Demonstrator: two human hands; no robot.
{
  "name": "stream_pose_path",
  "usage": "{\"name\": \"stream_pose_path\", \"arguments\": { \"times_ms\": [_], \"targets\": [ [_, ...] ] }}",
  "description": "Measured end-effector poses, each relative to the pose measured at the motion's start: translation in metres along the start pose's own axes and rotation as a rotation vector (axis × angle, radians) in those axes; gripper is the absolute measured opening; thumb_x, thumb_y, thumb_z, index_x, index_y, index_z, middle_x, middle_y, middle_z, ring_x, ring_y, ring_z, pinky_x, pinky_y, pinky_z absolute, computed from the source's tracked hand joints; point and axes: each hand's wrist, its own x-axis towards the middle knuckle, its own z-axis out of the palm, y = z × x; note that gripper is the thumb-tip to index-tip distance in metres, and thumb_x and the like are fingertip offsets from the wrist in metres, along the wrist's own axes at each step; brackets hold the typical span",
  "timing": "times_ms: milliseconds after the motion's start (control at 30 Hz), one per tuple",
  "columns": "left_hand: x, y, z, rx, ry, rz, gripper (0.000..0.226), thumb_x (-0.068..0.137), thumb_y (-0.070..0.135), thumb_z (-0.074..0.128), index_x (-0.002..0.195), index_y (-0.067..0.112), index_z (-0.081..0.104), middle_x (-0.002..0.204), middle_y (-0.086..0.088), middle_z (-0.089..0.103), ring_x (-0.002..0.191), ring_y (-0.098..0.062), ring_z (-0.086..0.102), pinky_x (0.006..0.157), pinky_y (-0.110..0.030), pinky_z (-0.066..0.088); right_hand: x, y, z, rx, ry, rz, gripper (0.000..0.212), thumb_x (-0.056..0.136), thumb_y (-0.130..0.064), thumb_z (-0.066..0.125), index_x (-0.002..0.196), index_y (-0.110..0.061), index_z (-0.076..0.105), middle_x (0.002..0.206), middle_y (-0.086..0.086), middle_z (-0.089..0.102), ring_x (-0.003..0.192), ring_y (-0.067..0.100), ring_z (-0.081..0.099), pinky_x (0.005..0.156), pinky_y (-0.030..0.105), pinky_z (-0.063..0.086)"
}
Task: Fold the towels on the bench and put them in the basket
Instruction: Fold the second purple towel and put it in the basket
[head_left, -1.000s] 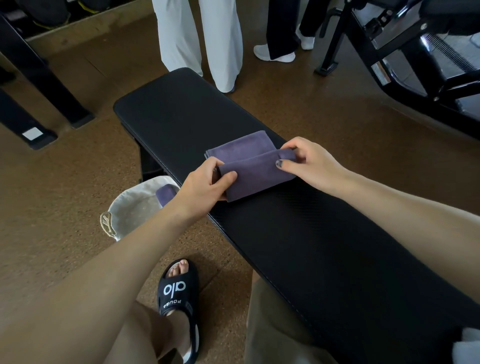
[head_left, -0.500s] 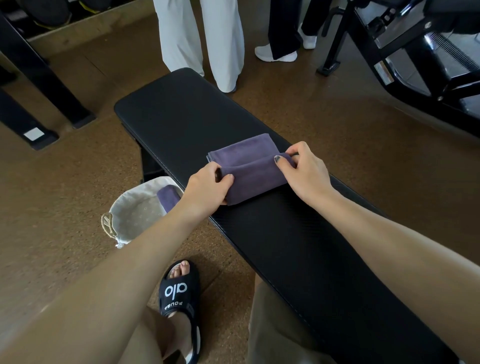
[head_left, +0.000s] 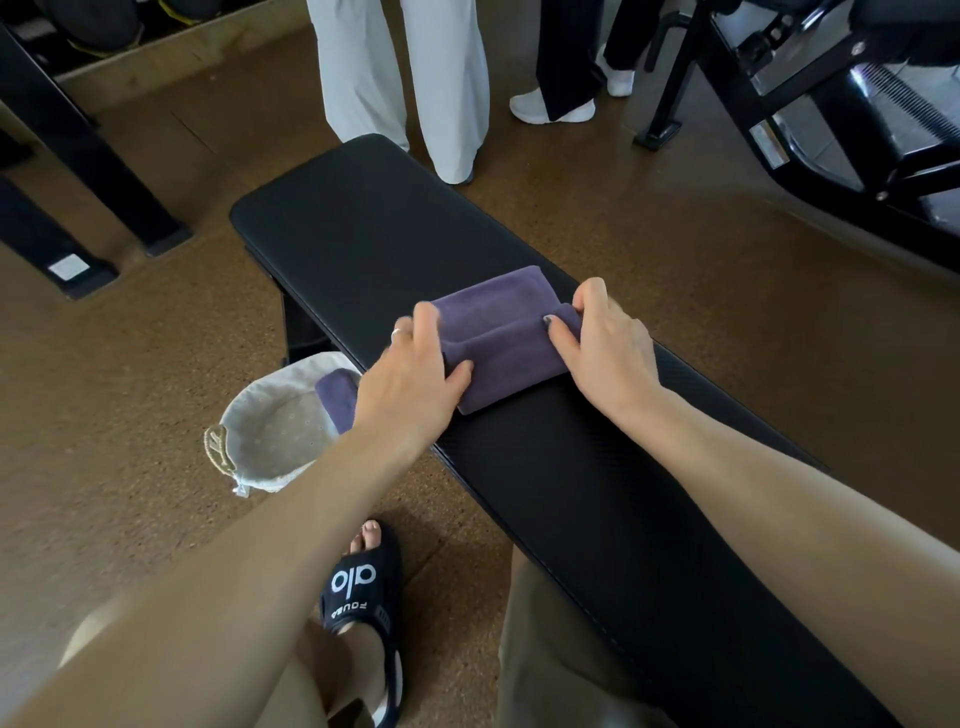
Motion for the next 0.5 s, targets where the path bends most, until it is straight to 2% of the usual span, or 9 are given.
{"name": "stream_pose_path", "arguments": {
  "times_ms": [67, 167, 267, 333, 400, 433, 500],
  "targets": [
    [0.0, 0.003, 0.001, 0.24, 0.146, 0.29, 0.029, 0.088, 0.015, 0.066, 0.113, 0.014, 0.05, 0.108, -0.011, 0.05, 0.09, -0.03, 0.053, 0.07, -0.042, 0.046, 0.0, 0.001, 0.0, -0.039, 0.042, -0.064, 0.021, 0.102, -0.031, 0.057, 0.11, -0.017, 0.044, 0.108, 0.005, 0.05, 0.079, 0.018, 0.056, 0.077, 0.039, 0.051],
    [-0.001, 0.003, 0.006, 0.41, 0.146, 0.63, 0.021, 0.082, 0.003, 0.065, 0.101, 0.013, 0.06, 0.107, -0.011, 0.057, 0.091, -0.031, 0.057, 0.073, -0.04, 0.049, 0.004, 0.005, -0.001, -0.244, 0.112, -0.319, 0.013, 0.099, -0.02, 0.06, 0.106, -0.012, 0.053, 0.109, 0.011, 0.051, 0.087, 0.025, 0.056, 0.077, 0.042, 0.049],
    [-0.008, 0.004, 0.007, 0.351, 0.114, 0.651, 0.009, 0.087, 0.011, 0.059, 0.096, 0.011, 0.06, 0.103, -0.01, 0.059, 0.089, -0.029, 0.061, 0.072, -0.039, 0.052, 0.008, 0.011, -0.007, -0.318, 0.093, -0.551, 0.015, 0.1, -0.02, 0.054, 0.103, -0.01, 0.064, 0.108, 0.008, 0.063, 0.1, 0.027, 0.062, 0.093, 0.043, 0.048],
    [-0.013, 0.002, 0.007, 0.309, 0.051, 0.62, 0.024, 0.092, 0.033, 0.053, 0.101, 0.011, 0.058, 0.111, -0.009, 0.058, 0.097, -0.027, 0.059, 0.082, -0.038, 0.051, 0.009, 0.016, -0.017, -0.255, -0.011, -0.607, 0.022, 0.099, -0.024, 0.053, 0.11, -0.012, 0.068, 0.115, 0.004, 0.068, 0.11, 0.023, 0.062, 0.104, 0.039, 0.045],
    [-0.016, -0.001, 0.007, 0.359, -0.012, 0.587, 0.045, 0.087, 0.047, 0.058, 0.11, 0.009, 0.057, 0.122, -0.009, 0.057, 0.108, -0.026, 0.056, 0.092, -0.037, 0.05, 0.009, 0.021, -0.029, -0.28, -0.16, -0.617, 0.036, 0.093, -0.028, 0.058, 0.126, -0.013, 0.063, 0.131, 0.003, 0.063, 0.125, 0.02, 0.057, 0.111, 0.036, 0.04],
    [-0.015, -0.002, 0.008, 0.38, -0.013, 0.569, 0.049, 0.084, 0.046, 0.062, 0.114, 0.007, 0.057, 0.124, -0.01, 0.056, 0.11, -0.027, 0.056, 0.093, -0.037, 0.051, 0.01, 0.023, -0.034, -0.321, -0.239, -0.623, 0.047, 0.089, -0.029, 0.062, 0.133, -0.013, 0.059, 0.138, 0.002, 0.059, 0.13, 0.02, 0.053, 0.113, 0.036, 0.038],
    [-0.014, 0.0, 0.011, 0.382, -0.007, 0.532, 0.041, 0.081, 0.03, 0.064, 0.112, 0.003, 0.058, 0.119, -0.014, 0.058, 0.105, -0.03, 0.06, 0.085, -0.039, 0.055, 0.013, 0.023, -0.041, -0.39, -0.347, -0.639, 0.061, 0.081, -0.028, 0.068, 0.138, -0.014, 0.052, 0.143, 0.002, 0.054, 0.131, 0.02, 0.051, 0.114, 0.036, 0.037]
  ]
}}
